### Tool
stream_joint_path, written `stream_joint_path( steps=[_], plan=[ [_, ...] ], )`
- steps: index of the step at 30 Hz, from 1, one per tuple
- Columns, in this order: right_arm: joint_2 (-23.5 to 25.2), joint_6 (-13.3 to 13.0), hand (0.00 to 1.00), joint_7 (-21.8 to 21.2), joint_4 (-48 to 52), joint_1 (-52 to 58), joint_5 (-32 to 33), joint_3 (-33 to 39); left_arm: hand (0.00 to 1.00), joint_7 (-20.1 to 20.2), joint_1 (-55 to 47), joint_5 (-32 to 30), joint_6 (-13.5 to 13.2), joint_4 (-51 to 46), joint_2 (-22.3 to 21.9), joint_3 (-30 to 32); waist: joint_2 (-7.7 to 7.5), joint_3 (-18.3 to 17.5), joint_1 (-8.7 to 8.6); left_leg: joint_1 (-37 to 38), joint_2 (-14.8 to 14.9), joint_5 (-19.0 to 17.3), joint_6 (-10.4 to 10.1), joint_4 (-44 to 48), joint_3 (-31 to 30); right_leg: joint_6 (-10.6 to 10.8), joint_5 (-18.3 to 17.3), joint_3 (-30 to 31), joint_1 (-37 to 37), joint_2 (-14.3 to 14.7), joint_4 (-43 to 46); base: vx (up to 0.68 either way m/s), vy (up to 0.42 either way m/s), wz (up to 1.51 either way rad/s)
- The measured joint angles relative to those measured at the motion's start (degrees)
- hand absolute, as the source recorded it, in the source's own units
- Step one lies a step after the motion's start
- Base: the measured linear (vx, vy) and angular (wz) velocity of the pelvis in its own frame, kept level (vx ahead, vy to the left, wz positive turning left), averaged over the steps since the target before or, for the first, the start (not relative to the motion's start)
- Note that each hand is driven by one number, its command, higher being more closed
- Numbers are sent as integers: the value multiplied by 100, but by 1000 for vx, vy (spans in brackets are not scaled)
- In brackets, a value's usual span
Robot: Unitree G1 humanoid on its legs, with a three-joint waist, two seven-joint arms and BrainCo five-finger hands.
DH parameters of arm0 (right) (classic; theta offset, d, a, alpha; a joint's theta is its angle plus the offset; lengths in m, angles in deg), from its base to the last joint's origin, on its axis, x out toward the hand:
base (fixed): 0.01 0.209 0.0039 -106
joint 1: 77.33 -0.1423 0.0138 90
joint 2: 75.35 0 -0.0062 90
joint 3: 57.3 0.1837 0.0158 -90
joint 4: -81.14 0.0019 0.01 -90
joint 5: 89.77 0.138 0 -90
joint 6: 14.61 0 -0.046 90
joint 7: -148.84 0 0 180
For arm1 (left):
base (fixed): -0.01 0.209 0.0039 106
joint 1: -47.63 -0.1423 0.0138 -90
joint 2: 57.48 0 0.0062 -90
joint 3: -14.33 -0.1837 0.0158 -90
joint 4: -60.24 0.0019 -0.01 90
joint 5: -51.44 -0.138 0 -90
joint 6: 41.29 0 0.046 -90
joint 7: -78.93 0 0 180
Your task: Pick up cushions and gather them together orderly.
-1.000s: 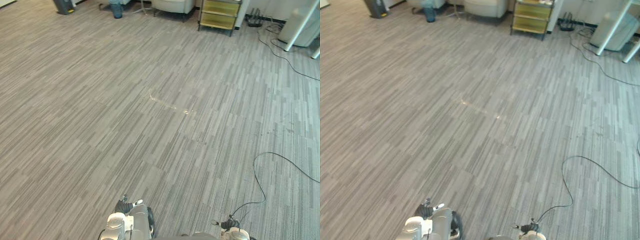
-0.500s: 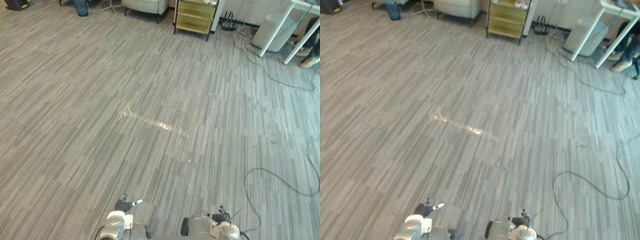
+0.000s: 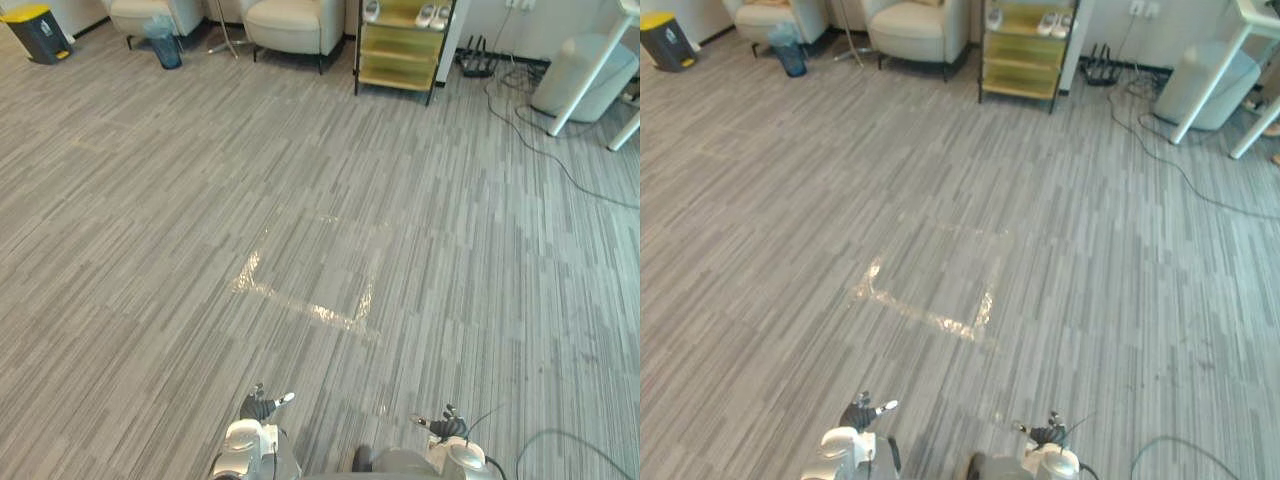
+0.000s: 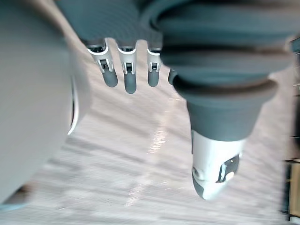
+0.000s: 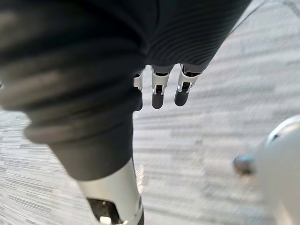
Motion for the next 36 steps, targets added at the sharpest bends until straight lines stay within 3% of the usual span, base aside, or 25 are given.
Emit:
stream_joint_path(
  steps=[2,3,4,5,6,7,10,11,13,15,17,18,20,21,22,24,25,26,28,29,31,34,36],
  plan=[
    [-4,-5,0,6,-10,-41,-2,12,0,1,-6,50,-44,-52,-16,-1,-34,3,65,-76,-505,348,-47,-2064,242,168,-133,86,379,-167,-284,650,109,-30],
    [-13,-12,0,13,-49,-35,-3,13,0,-1,-19,102,-57,-58,-1,-10,-27,-29,130,-96,-617,521,-93,-2700,189,224,-222,193,479,-184,-386,579,183,-66],
    [-6,6,0,28,-140,-43,-5,7,0,-3,-2,166,-53,-48,71,-11,-135,-91,235,-149,-765,1068,152,-2620,54,301,-352,351,576,-271,-431,612,211,-58],
    [95,7,0,46,-184,-39,-10,10,0,-7,-4,208,-46,-24,129,-11,-248,-207,236,-158,-939,1140,312,-2552,-85,281,-354,460,597,-405,-308,791,254,-33],
    [158,3,0,50,-224,5,-17,14,0,-6,-4,216,-40,-9,189,-19,-400,-288,200,-162,-1075,979,486,-2485,-130,225,-314,528,459,-548,15,698,209,11],
    [210,11,0,49,-255,103,-19,51,0,-3,-4,218,-41,17,246,-38,-538,-368,199,-140,-1144,781,611,-2264,-125,387,-219,619,243,-673,660,707,204,31],
    [231,2,0,43,-296,152,-50,224,0,-8,116,212,1,364,485,-332,-664,-352,123,558,-1278,89,503,-2117,-249,1244,568,999,-835,-887,3825,684,185,24],
    [205,-7,0,36,-206,180,-50,217,0,-13,91,208,83,463,486,-416,-641,-325,-7,1114,-1327,-101,469,-2267,-313,1131,475,877,-1319,-1006,4962,602,97,14],
    [151,-26,0,6,-58,217,-53,180,0,-19,67,208,86,479,444,-512,-523,-267,-39,1860,-1337,-229,435,-2673,-311,919,211,595,-1904,-1124,5417,628,51,1],
    [93,-30,0,-11,-7,200,-54,166,0,-17,126,210,85,580,402,-647,-494,-250,-93,2706,-1280,-248,405,-3258,-309,540,-171,-116,-2685,-1214,4481,567,-30,16],
    [62,-31,0,-11,-13,204,-50,168,0,-19,122,210,81,586,364,-646,-476,-239,-130,2942,-1220,-249,404,-3442,-309,513,-132,-271,-2902,-1158,3641,454,-112,23],
    [35,-62,0,-10,-7,185,-43,188,0,-19,110,208,82,625,338,-651,-435,-235,-185,3122,-1147,-302,314,-3578,-316,504,97,-291,-3016,-1043,2734,515,-185,44],
    [-36,-68,0,-10,-50,98,-51,191,0,-16,89,207,81,638,347,-657,-413,-199,-308,3410,-1035,-560,-111,-3727,-449,529,845,-57,-3094,-848,1120,637,-272,54],
    [-120,-73,0,-13,-99,67,-52,222,0,-23,47,210,85,771,297,-625,-283,-180,-320,3711,-862,-699,-260,-3682,-654,271,1496,239,-3089,-636,1354,629,-282,31],
    [-134,-73,0,-10,-88,62,-58,221,0,-25,49,207,80,765,277,-618,-224,-191,-315,3701,-812,-695,-259,-3627,-664,276,1396,201,-3091,-613,1430,741,-340,31],
    [-235,-79,0,-10,-13,60,-57,256,0,-22,72,125,76,759,143,-614,30,-217,-338,3369,-482,-674,-288,-2727,-928,88,977,-42,-3051,-527,1790,450,-247,34],
    [-266,-78,0,-10,14,62,-56,253,0,-22,109,90,76,723,92,-469,156,-194,-353,2907,-216,-547,-235,-1658,-1112,12,749,-227,-2842,-449,1836,538,-324,43],
    [-253,-80,0,-4,23,62,-45,226,0,-24,141,91,79,716,39,-405,201,-129,-364,2375,42,-115,-124,-362,-1277,-57,590,-339,-2524,-380,1746,517,-297,39],
    [-186,-66,0,-2,14,77,-33,95,0,-19,105,97,83,494,-27,-429,144,-7,-297,1648,437,-148,-178,1318,-1192,-145,427,-402,-1720,-219,1418,523,-219,13],
    [-157,-68,0,5,15,79,-1,21,0,-19,86,97,74,382,-25,-461,41,33,-274,1372,425,-201,-258,1452,-1079,-140,391,-401,-1412,-226,1233,523,-188,-3],
    [-75,-72,0,16,61,71,10,8,0,-20,91,100,69,253,-37,-485,-28,40,-249,957,355,-285,-285,933,-807,-122,378,-349,-1018,-233,891,377,-95,-19],
    [-8,-63,0,56,209,96,11,14,0,-26,89,105,73,204,-76,-466,27,40,-142,768,-20,-272,-264,-1003,-797,49,275,-51,-794,-264,821,343,59,-55],
    [-14,-64,0,95,227,131,8,10,0,-29,81,108,72,235,-90,-475,91,5,-85,855,-413,381,-251,-2316,-1276,262,65,225,-741,-241,998,287,176,-71]
  ],
)
